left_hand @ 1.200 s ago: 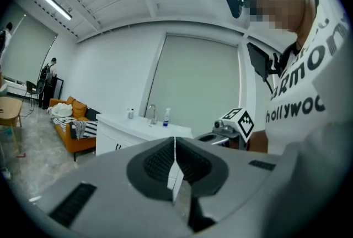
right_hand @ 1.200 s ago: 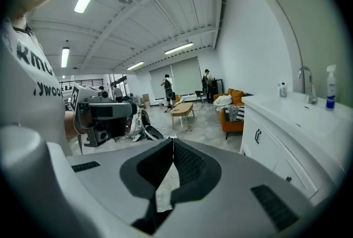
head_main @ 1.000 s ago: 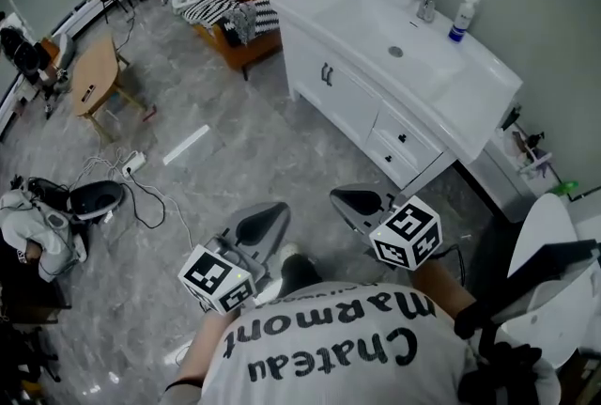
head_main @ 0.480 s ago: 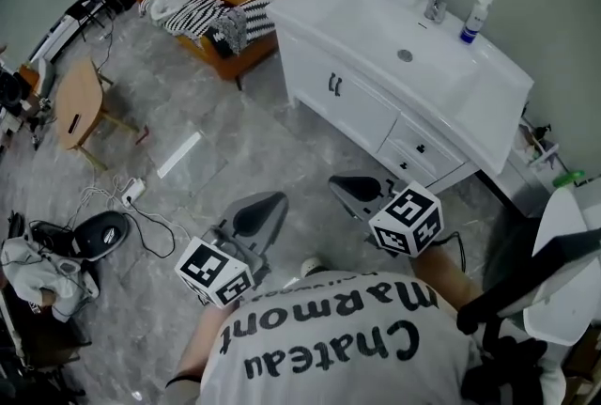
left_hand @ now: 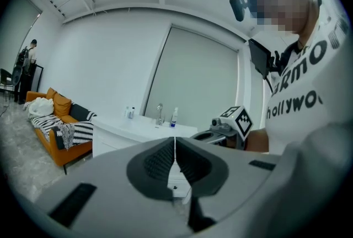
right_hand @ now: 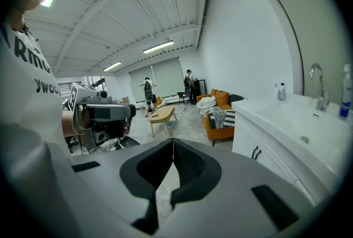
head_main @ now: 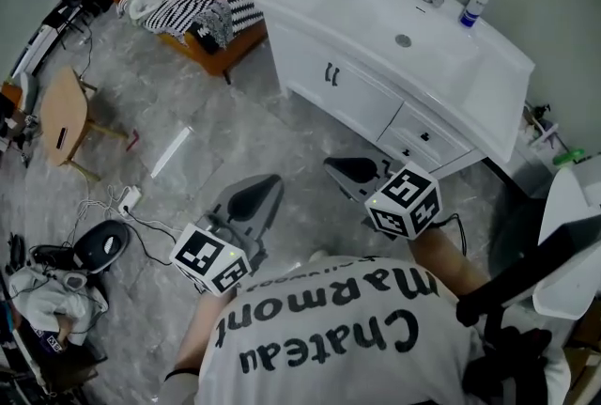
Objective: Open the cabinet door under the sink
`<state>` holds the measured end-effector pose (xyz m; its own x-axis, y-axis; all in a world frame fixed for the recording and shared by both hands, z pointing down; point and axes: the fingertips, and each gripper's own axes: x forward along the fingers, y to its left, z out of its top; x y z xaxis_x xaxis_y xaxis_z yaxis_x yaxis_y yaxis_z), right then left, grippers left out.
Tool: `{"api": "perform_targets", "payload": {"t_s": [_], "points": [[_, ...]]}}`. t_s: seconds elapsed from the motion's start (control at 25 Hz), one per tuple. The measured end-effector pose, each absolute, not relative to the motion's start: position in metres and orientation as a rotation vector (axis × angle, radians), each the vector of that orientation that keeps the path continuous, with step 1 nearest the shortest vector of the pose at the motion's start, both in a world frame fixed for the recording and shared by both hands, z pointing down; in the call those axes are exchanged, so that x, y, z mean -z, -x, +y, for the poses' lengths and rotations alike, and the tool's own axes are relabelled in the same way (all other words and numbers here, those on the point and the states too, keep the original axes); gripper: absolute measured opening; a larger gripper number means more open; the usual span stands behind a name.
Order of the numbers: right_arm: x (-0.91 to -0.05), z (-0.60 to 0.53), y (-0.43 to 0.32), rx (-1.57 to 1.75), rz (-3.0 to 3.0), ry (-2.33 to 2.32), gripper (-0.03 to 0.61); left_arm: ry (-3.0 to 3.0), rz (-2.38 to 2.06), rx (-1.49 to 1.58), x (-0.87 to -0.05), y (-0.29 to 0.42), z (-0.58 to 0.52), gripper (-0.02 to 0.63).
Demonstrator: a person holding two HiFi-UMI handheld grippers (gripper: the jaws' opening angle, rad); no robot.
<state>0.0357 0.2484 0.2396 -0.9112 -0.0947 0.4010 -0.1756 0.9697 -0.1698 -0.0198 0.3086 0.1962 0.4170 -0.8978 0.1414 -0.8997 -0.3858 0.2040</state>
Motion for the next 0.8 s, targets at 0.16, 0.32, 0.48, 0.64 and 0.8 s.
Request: {"api": "perform_targets", "payload": {"t_s": [0.16, 0.32, 0.48, 0.64, 0.8], "points": [[-0.243, 0.237, -0.032, -0.293, -2.715, -0.222, 0.012, -2.456, -1.555, -0.038, -0.200, 0.022, 0.292, 0.011], [-0.242, 0.225, -0.030, -0.297, -2.715, -0.230, 0.012, -2.463, -1.537, -0.042, -0.202, 0.021, 0.275, 0.011], [-0.246, 0.204, -0.027, -0.289, -2.707, -0.211, 0.012, -2.458, -1.537, -0.055, -0.206, 0.022, 0.253, 0.011], [-0.243, 0.165, -0.018, -0.285, -2.714, -0.191, 0.012, -2.444, -1.569, -0.081, -0.204, 0.028, 0.221, 0.011], [-0.236, 0.118, -0.009, -0.281, -2.733, -0.156, 0.012, -2.423, -1.599, -0.090, -0.199, 0.034, 0.178, 0.011]]}}
